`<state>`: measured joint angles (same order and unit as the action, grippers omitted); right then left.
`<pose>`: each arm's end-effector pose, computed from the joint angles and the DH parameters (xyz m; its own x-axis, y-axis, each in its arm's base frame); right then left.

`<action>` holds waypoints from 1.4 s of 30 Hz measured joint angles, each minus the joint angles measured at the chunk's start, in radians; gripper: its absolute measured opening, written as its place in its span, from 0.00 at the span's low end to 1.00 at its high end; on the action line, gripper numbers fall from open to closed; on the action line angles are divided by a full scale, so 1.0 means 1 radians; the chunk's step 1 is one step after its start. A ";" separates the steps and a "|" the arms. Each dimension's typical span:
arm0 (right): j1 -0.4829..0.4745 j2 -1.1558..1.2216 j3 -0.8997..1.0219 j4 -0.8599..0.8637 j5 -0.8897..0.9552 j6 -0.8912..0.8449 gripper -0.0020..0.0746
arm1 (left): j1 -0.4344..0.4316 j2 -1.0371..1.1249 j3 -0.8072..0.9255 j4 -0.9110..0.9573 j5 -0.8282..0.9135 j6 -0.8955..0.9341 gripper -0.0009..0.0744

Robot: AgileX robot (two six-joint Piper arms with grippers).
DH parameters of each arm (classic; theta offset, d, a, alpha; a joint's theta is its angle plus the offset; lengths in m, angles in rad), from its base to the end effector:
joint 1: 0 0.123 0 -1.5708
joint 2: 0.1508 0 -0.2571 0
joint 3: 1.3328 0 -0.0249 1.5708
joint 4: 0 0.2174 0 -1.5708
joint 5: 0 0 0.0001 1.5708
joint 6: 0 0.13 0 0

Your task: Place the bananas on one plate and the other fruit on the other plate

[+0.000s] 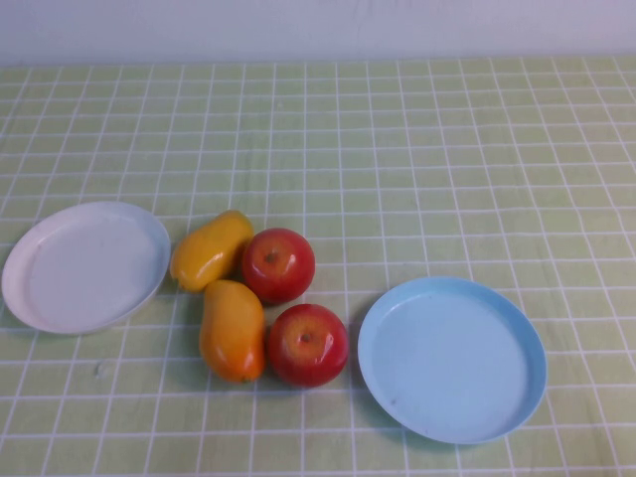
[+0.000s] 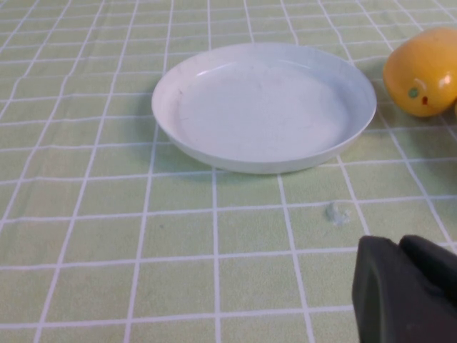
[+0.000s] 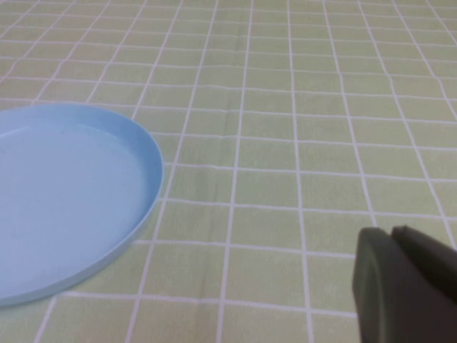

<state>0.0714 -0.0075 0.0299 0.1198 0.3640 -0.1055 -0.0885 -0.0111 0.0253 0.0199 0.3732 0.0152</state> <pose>0.0844 0.0116 0.1606 -0.2925 -0.0144 -0.9562 -0.1100 0.9938 0.0187 0.0843 -0.0065 0.1610 -0.2916 0.0597 -0.9547 0.0914 0.9952 0.0344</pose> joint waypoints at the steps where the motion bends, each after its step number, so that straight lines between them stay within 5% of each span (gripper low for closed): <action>1: 0.000 0.000 0.000 0.000 0.000 0.000 0.00 | 0.000 0.000 0.000 0.000 0.000 0.000 0.02; 14: 0.000 0.000 0.000 0.000 0.000 0.000 0.00 | 0.000 0.000 0.000 -0.211 -0.263 -0.402 0.02; 21: 0.000 0.000 0.000 0.000 0.000 0.000 0.00 | 0.000 0.000 0.000 -0.210 -0.346 -0.450 0.02; 27: 0.000 0.000 0.000 0.000 0.000 0.000 0.01 | 0.000 0.130 -0.179 -0.206 -0.068 -0.453 0.01; 34: 0.000 0.000 0.000 0.000 0.000 0.000 0.01 | 0.000 0.455 -0.487 -0.202 0.300 -0.192 0.01; 42: 0.000 0.000 0.000 0.000 0.000 0.000 0.00 | 0.000 0.802 -0.704 -0.283 0.400 0.070 0.01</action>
<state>0.0714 -0.0075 0.0299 0.1198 0.3640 -0.1055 -0.0885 0.7912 -0.6789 -0.2633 0.7727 0.0856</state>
